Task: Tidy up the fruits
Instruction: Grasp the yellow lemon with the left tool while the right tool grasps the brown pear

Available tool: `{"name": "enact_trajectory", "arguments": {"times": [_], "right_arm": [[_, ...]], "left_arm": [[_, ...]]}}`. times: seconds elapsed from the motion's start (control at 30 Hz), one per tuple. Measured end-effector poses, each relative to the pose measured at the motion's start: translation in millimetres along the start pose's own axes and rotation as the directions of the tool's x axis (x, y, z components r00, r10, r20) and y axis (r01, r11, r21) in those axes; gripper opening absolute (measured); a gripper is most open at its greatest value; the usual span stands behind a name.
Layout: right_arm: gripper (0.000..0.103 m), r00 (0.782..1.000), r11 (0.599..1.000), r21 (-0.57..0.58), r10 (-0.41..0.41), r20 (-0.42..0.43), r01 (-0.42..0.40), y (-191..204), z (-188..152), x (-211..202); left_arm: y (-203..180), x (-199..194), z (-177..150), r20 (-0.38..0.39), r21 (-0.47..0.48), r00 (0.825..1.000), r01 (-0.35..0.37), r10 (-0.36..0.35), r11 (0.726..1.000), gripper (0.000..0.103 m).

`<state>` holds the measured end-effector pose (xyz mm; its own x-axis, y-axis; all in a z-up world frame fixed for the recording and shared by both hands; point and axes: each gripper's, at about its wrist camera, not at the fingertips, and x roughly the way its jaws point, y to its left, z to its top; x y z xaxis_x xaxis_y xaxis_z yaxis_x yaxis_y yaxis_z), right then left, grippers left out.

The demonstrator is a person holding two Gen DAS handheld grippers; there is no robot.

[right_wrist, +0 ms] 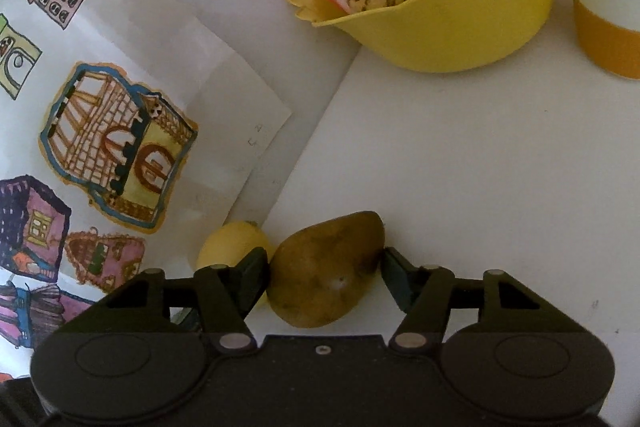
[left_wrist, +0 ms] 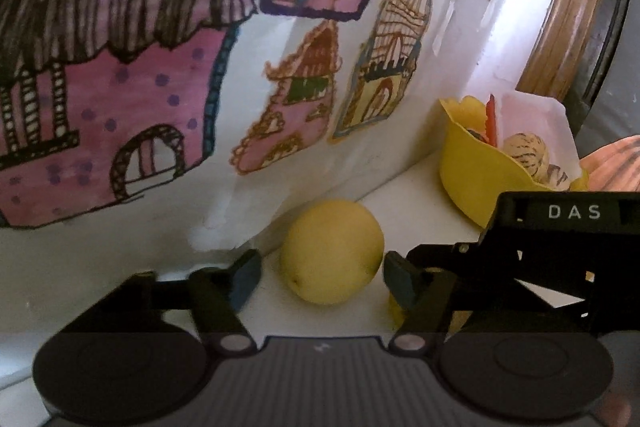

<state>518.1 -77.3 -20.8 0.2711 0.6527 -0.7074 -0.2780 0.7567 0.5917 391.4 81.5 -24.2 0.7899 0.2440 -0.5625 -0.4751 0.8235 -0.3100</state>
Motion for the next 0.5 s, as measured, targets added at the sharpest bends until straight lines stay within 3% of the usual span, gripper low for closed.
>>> {"name": "enact_trajectory", "arguments": {"times": [0.5], "right_arm": [[0.061, 1.0, 0.999, -0.054, 0.009, -0.02, -0.01, -12, -20, -36]], "left_arm": [[3, -26, -14, -0.043, 0.049, 0.998, 0.048, -0.046, 0.998, 0.058]]}}
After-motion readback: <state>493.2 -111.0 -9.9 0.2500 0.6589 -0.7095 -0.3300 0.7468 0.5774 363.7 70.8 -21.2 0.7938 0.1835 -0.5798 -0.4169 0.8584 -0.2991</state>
